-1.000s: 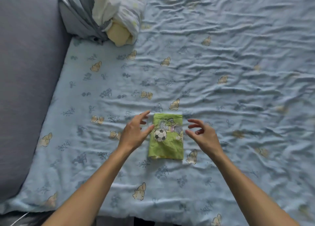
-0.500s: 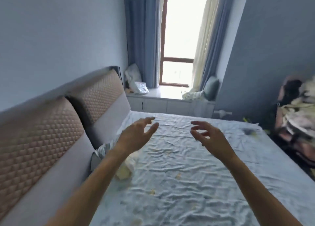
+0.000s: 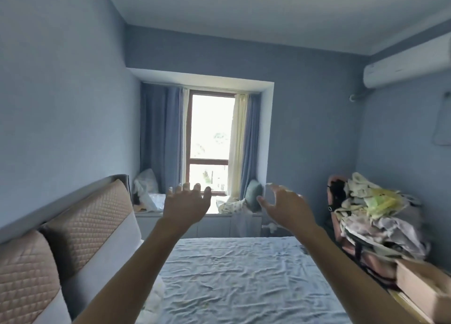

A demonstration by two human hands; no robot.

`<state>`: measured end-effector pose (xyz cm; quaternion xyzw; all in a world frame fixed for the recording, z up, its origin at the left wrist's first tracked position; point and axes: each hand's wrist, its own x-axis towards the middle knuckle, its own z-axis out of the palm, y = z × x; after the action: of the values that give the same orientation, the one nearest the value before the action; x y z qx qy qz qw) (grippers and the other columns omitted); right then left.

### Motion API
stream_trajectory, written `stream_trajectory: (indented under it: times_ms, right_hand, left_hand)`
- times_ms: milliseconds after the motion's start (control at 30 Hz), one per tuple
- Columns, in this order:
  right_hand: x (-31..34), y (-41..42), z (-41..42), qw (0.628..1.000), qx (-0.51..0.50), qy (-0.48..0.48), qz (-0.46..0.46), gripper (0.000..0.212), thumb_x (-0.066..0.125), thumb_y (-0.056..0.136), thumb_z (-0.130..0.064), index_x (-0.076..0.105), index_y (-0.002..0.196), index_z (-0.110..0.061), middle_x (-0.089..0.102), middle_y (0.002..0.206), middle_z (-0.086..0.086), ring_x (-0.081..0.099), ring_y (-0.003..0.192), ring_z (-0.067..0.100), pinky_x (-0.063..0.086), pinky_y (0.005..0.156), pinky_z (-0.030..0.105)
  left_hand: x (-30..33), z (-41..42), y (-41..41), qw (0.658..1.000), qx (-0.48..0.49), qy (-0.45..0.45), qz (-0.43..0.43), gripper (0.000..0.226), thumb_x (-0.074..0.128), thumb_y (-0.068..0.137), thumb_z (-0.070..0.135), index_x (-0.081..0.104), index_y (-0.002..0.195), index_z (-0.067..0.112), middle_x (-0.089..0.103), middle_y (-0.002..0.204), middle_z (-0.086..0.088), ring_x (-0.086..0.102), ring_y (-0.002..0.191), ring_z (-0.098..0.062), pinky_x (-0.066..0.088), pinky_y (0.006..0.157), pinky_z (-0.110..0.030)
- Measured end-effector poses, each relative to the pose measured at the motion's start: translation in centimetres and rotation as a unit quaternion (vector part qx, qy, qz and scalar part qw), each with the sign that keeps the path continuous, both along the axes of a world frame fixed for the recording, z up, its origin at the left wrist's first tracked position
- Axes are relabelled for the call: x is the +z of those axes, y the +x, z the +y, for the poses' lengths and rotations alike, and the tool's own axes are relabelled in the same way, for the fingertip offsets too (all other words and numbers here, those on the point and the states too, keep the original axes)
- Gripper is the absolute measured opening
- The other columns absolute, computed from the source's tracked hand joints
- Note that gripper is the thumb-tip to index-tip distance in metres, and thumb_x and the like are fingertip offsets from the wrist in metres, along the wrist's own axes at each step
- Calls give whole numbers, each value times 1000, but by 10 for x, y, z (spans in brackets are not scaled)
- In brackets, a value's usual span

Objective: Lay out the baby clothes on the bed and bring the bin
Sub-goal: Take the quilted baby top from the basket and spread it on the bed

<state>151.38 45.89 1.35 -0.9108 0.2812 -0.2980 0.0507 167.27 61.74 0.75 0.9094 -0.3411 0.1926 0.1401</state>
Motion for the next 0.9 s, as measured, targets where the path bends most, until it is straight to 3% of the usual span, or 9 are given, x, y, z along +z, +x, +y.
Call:
stream_trajectory:
  times_ms: [233, 467, 700, 900]
  right_hand:
    - [8, -37, 16, 984, -165, -64, 7, 54, 41, 93, -50, 44, 137, -19, 54, 134, 6, 50, 123, 24, 29, 107, 42]
    - [-1, -115, 13, 954, -288, -74, 28, 54, 46, 88, -52, 49, 132, -20, 61, 125, 5, 56, 116, 25, 36, 101, 41]
    - [2, -271, 6, 893, -434, -93, 70, 51, 41, 91, -53, 50, 131, -20, 62, 122, 4, 59, 111, 24, 40, 95, 38]
    - [-1, -427, -6, 829, -546, -82, 86, 55, 37, 93, -52, 43, 138, -21, 55, 133, -1, 51, 123, 20, 32, 107, 38]
  left_hand:
    - [9, -3, -10, 999, -28, -18, -16, 58, 22, 97, 45, 39, 140, 9, 35, 149, -17, 33, 138, -33, 22, 113, -48]
    - [3, -50, -61, 985, -167, -14, 26, 53, 26, 97, 41, 37, 140, 11, 34, 150, -14, 32, 137, -31, 23, 112, -47]
    - [-1, -131, -187, 948, -316, -26, 15, 58, 21, 97, 50, 45, 132, 11, 47, 137, -13, 43, 127, -30, 31, 105, -43]
    - [-1, -192, -334, 906, -423, -6, -17, 54, 17, 98, 47, 40, 137, 17, 46, 137, -11, 41, 128, -31, 32, 107, -44]
